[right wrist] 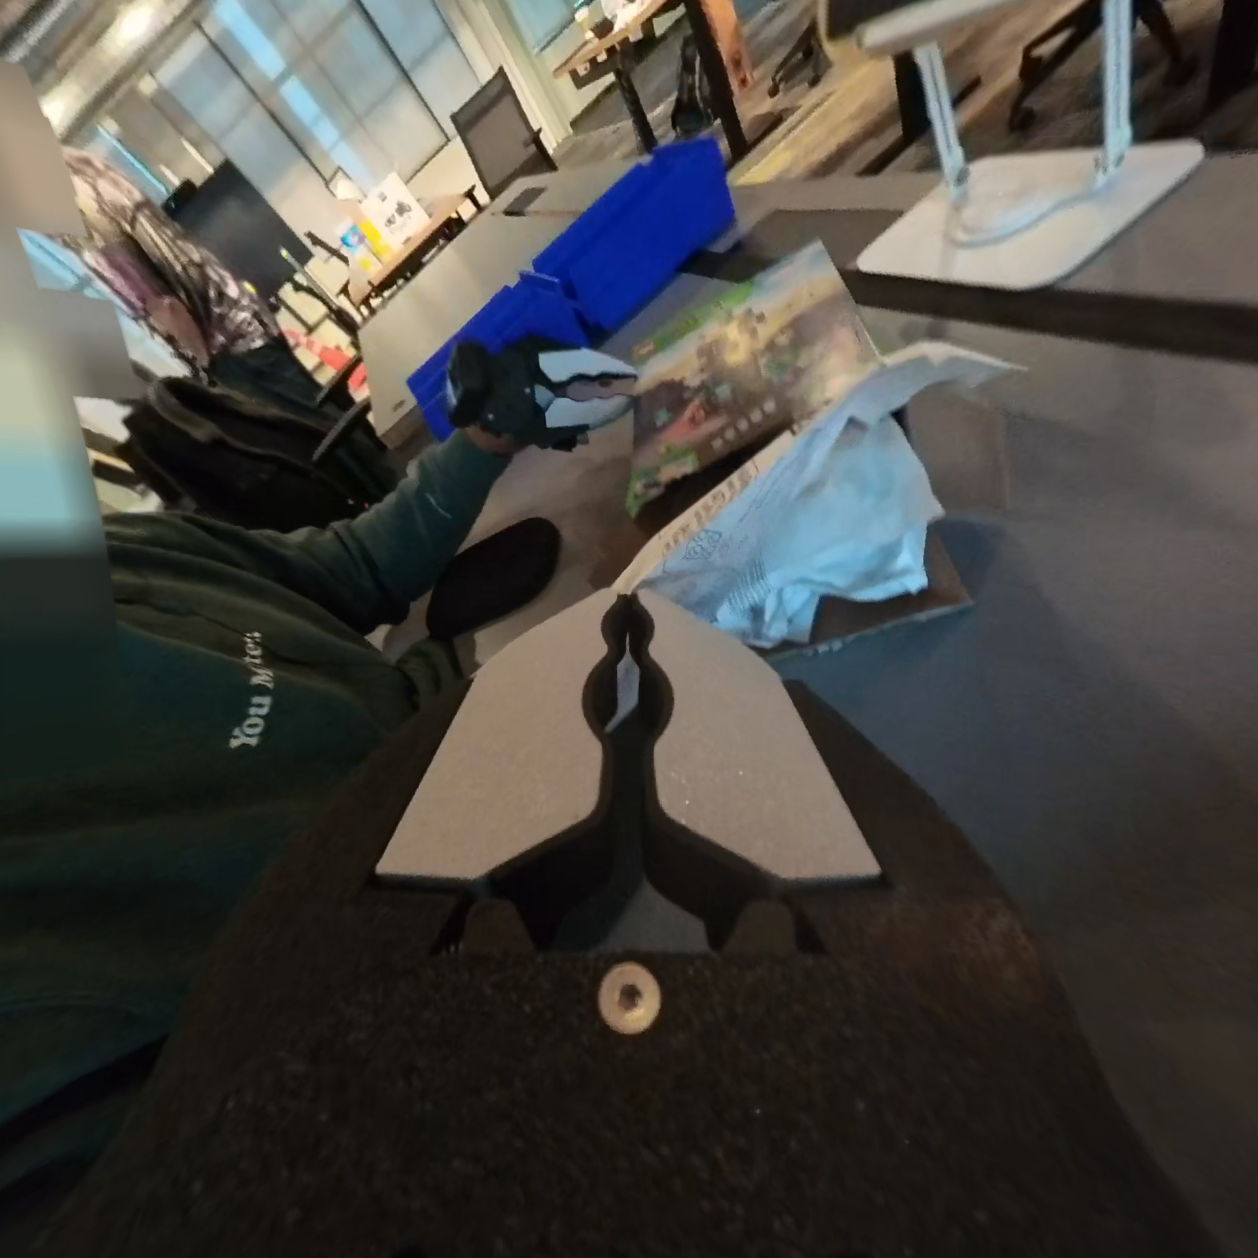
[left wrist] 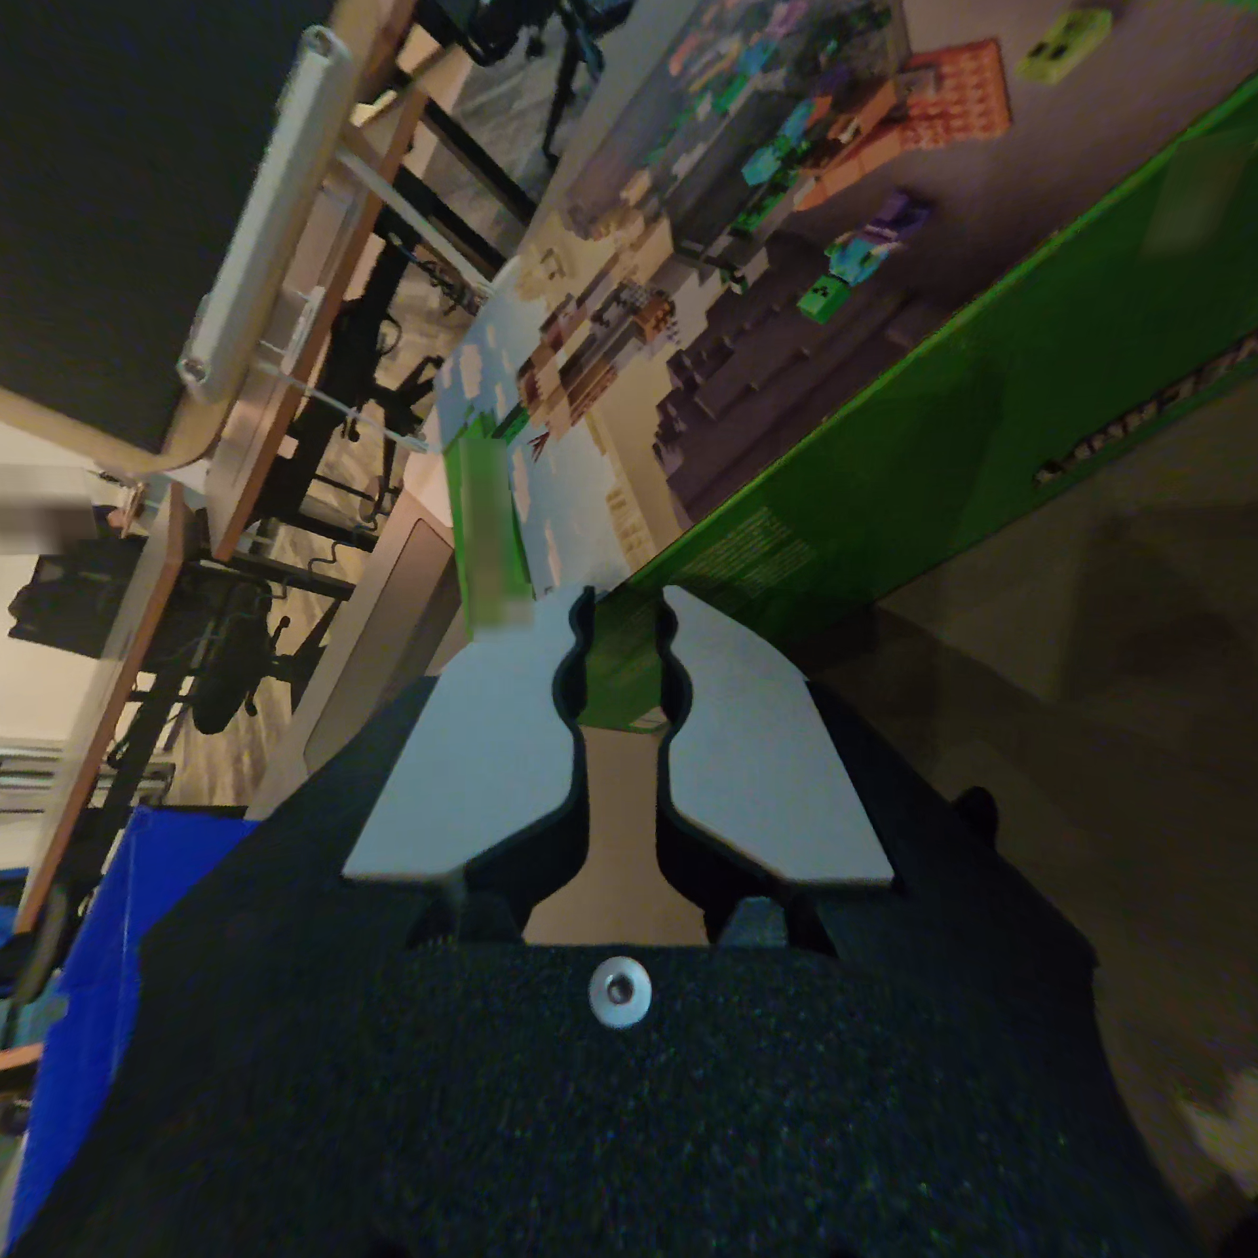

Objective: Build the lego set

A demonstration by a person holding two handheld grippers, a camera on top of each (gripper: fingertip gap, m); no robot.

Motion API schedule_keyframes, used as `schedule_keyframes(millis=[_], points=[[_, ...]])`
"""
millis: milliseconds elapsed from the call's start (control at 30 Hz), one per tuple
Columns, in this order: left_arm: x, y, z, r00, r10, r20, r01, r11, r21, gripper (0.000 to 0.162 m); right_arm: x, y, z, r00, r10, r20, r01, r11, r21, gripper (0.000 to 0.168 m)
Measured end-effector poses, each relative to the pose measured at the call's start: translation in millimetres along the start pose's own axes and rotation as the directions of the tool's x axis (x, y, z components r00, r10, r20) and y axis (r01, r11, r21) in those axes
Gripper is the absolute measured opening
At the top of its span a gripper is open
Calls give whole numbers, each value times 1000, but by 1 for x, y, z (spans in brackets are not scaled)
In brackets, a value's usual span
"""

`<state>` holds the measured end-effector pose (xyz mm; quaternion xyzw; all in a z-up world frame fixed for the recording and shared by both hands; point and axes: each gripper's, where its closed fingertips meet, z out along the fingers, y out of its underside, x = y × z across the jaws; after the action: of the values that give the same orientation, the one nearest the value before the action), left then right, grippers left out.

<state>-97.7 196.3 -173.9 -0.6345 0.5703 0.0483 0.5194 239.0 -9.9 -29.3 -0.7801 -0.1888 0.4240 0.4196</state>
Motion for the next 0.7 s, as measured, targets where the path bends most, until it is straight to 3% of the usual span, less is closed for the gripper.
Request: schedule_keyframes(millis=[300, 500, 700], points=[[3, -4, -20, 981, -187, -48, 191, 977, 95, 17, -40, -56, 27, 997, -74, 17, 74, 997, -2, 0], [15, -9, -38, 962, -251, -110, 265, 953, 146, 16, -63, -100, 54, 986, -154, -66, 154, 988, -9, 0], [25, -12, -52, 941, -305, -145, 329, 925, 188, 16, -75, -141, 129, 968, -220, -117, 203, 969, -142, 0]])
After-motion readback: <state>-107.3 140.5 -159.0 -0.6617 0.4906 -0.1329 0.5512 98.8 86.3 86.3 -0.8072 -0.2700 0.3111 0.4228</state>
